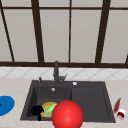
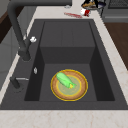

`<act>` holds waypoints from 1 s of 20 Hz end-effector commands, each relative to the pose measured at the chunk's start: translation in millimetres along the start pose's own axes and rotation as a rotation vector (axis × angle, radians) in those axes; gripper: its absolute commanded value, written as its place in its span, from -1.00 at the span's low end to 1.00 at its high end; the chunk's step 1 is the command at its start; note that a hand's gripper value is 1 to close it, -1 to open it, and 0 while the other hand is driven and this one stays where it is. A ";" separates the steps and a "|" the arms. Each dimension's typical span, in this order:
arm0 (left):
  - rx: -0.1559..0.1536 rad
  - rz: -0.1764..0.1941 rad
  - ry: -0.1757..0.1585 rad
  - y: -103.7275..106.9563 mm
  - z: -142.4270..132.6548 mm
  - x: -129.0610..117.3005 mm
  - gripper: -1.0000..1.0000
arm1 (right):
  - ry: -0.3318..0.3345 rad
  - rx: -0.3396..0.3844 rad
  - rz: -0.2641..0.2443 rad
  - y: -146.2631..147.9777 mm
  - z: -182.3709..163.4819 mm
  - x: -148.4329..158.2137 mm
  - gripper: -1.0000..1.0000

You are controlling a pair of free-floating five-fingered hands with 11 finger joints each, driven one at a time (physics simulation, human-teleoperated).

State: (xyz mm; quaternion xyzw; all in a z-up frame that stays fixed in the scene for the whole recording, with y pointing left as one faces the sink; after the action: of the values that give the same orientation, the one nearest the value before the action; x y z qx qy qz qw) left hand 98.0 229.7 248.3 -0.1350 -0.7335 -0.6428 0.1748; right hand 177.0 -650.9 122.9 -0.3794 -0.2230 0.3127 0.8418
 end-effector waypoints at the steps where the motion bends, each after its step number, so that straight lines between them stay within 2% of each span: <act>1: 0.000 0.000 0.000 0.0 0.0 0.0 0.00 | 0.021 -0.007 0.064 10.9 -25.8 10.4 -1.00; 6: 0.000 0.000 0.000 0.0 0.0 0.0 0.00 | 0.018 -0.017 0.088 9.4 -12.0 4.7 -1.00; 7: 0.000 0.000 0.000 0.0 0.0 0.0 0.00 | 0.022 -0.030 0.084 10.7 -5.4 6.2 1.00; 8: 0.000 0.000 0.000 0.0 0.0 0.0 0.00 | 0.026 -0.067 0.078 11.8 9.1 0.5 1.00; 10: 0.000 0.000 0.000 0.0 0.0 0.0 0.00 | 0.007 -0.172 0.003 8.8 21.9 -10.2 1.00; 12: 0.000 0.000 0.000 0.0 0.0 0.0 0.00 | -0.020 -0.232 -0.067 6.0 26.0 -15.8 1.00; 15: 0.000 0.000 0.000 0.0 0.0 0.0 0.00 | -0.018 -0.272 -0.112 4.7 32.9 -19.8 1.00; 17: 0.000 0.000 0.000 0.0 0.0 0.0 0.00 | -0.015 -0.277 -0.112 6.6 36.0 -23.4 1.00; 19: 0.000 0.000 0.000 0.0 0.0 0.0 0.00 | 0.013 -0.240 -0.043 12.0 34.5 -16.1 1.00; 20: 0.000 0.000 0.000 0.0 0.0 0.0 0.00 | 0.019 -0.243 -0.043 16.5 35.8 -16.6 1.00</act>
State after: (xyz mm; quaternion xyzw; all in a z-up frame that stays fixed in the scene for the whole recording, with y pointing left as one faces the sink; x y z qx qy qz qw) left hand 98.0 229.7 248.3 -0.1350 -0.7335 -0.6428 0.1748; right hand 139.0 -644.4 134.1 -0.4725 -0.2686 0.2513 0.8009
